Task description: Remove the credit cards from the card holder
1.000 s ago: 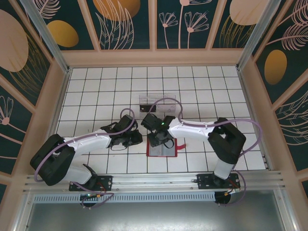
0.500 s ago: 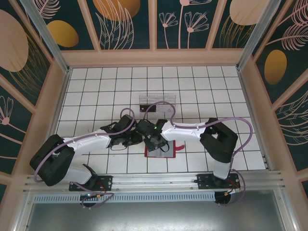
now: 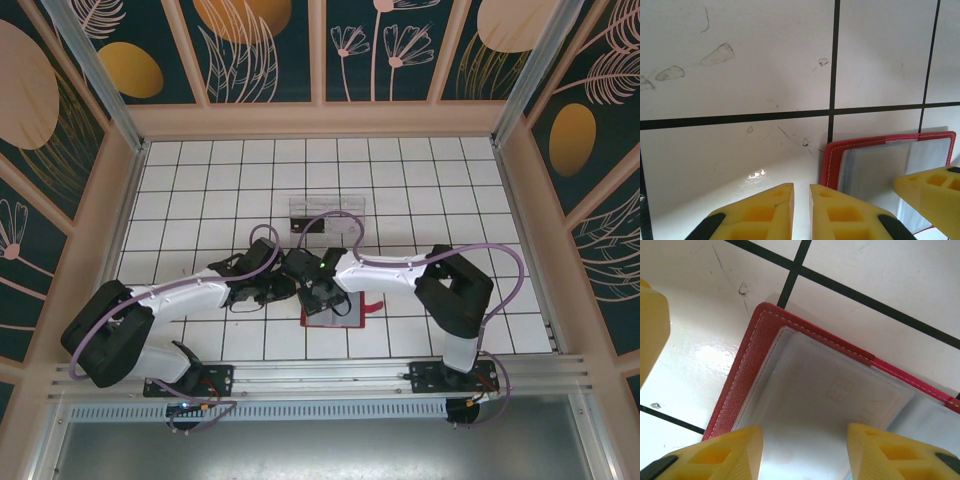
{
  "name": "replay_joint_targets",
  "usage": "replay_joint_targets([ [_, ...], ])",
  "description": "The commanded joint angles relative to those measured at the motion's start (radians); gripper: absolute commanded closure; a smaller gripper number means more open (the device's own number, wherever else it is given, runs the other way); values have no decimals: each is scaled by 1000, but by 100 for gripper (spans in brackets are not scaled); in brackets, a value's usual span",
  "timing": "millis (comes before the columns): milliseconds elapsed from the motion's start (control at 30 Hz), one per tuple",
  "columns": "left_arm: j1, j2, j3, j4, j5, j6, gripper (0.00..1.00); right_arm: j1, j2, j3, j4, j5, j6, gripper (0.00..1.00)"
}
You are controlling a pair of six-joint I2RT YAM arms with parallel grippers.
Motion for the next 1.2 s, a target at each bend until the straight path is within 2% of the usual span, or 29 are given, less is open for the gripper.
replay_joint_targets([
  [0, 6, -24, -12, 2, -8, 15, 83, 6, 25, 26, 9, -4, 12, 48],
  [233, 6, -23, -12, 2, -5, 11, 83, 6, 39, 5, 10, 2, 19, 50],
  [633, 6, -13, -4, -1, 6, 13, 83, 8, -20, -22, 1, 54, 48, 70],
  [1167, 6, 26, 41, -22, 38, 34, 83, 3, -112, -86, -73, 161, 107, 64],
])
